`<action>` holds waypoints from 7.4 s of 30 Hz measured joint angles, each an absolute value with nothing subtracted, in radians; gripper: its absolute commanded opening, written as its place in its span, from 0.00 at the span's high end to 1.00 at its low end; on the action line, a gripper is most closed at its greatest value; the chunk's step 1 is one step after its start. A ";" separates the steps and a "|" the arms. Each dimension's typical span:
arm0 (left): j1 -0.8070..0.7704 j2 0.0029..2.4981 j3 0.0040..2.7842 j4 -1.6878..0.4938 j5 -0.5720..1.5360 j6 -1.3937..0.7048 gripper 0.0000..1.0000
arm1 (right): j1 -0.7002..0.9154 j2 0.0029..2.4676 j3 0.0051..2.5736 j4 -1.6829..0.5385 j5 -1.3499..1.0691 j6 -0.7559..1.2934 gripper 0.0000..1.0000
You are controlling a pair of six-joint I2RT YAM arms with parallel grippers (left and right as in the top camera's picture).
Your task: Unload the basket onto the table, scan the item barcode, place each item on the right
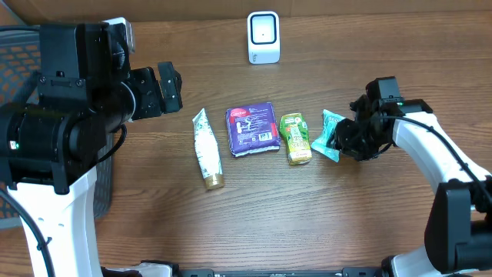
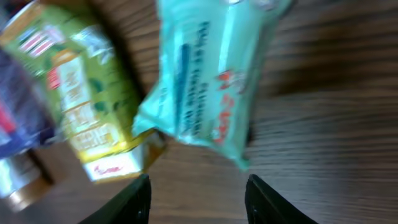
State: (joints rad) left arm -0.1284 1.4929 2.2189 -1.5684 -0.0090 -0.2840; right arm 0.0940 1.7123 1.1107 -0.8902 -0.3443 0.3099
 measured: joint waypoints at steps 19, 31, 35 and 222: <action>-0.128 1.493 2.219 -1.568 -0.009 -0.284 0.00 | 0.094 1.714 0.900 -0.475 -0.323 0.416 0.53; -0.128 1.493 2.219 -1.568 -0.009 -0.284 0.00 | 0.091 1.729 0.898 -0.463 -0.366 0.466 0.96; -0.128 1.493 2.219 -1.568 -0.009 -0.284 0.00 | 0.091 1.718 0.916 -0.554 -0.360 0.464 0.96; -0.128 1.493 2.219 -1.568 -0.009 -0.284 0.01 | -0.295 1.788 0.993 -0.619 -0.302 0.418 0.46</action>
